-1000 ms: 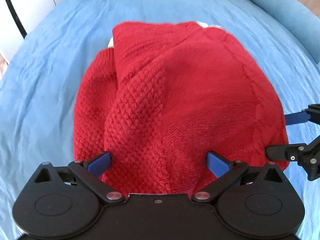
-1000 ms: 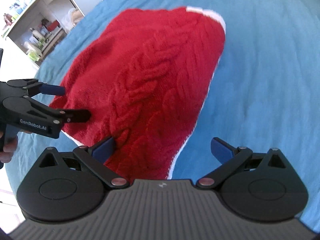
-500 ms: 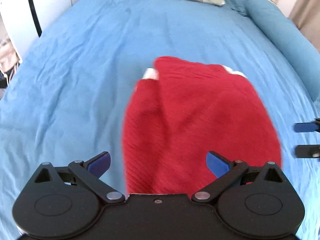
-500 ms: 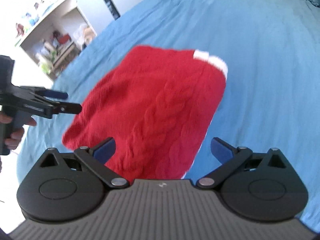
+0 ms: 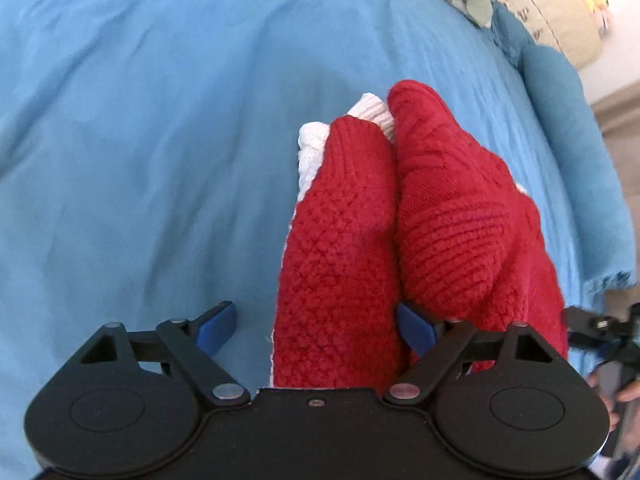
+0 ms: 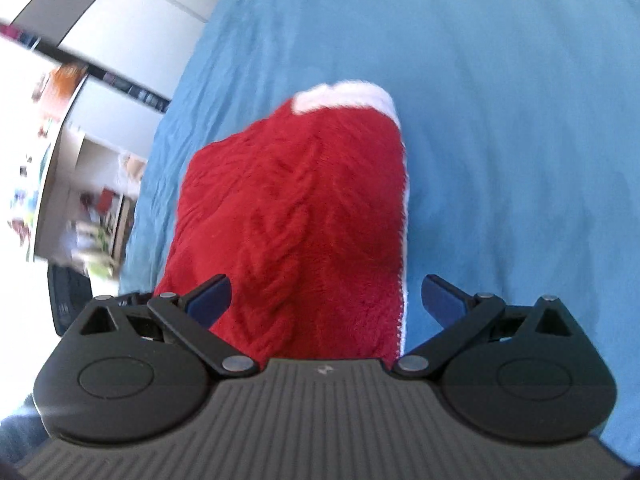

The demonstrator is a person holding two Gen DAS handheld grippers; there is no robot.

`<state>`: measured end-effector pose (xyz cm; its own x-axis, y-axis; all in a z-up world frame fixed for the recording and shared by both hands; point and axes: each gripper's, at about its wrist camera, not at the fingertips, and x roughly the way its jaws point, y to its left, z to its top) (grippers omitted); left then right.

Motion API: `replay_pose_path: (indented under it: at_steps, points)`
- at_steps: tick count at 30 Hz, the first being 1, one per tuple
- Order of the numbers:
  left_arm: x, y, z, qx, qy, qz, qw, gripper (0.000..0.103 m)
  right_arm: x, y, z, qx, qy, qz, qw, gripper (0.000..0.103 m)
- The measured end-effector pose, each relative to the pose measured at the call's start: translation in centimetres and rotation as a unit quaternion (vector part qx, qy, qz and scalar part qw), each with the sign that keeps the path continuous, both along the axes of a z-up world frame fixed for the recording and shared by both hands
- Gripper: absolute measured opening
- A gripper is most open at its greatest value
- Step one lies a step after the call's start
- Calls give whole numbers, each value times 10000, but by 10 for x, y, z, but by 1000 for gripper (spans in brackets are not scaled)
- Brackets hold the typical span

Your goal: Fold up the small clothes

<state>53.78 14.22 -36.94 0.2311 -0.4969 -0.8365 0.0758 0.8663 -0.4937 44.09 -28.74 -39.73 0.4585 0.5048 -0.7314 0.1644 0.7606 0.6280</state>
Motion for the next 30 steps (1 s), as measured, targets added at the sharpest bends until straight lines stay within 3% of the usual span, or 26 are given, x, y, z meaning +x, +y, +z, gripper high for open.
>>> replay_pose_path:
  at_steps: [4, 8, 11, 15, 17, 18, 24, 30]
  points:
    - [-6, 5, -5, -206, 4, 176, 9996, 86, 10, -4, -27, 634, 242, -166, 9976, 103]
    - [-10, 4, -8, -496, 157, 388, 9979, 68, 21, -6, -57, 1468, 589, -331, 9869, 103]
    - [-13, 1, -7, -554, 233, 469, 9971, 59, 26, 0, -70, 1739, 679, -394, 9816, 103]
    - [-17, -10, 4, -354, 128, 345, 9987, 41, 25, 9, -57, 1431, 375, -214, 9888, 103]
    - [-20, -20, 15, -130, -44, 126, 9998, 37, 20, 6, -52, 1478, 255, -235, 9884, 89]
    - [-21, -23, 18, -79, -103, 68, 9999, 35, 17, 5, -50, 1511, 222, -252, 9879, 87]
    - [-39, -38, 43, -126, -405, -131, 9990, 31, 8, 2, -38, 1705, 17, -257, 9850, 83]
    - [-86, -67, 75, -305, -506, -504, 9970, 30, -32, -17, 3, 1715, -326, -69, 9846, 81]
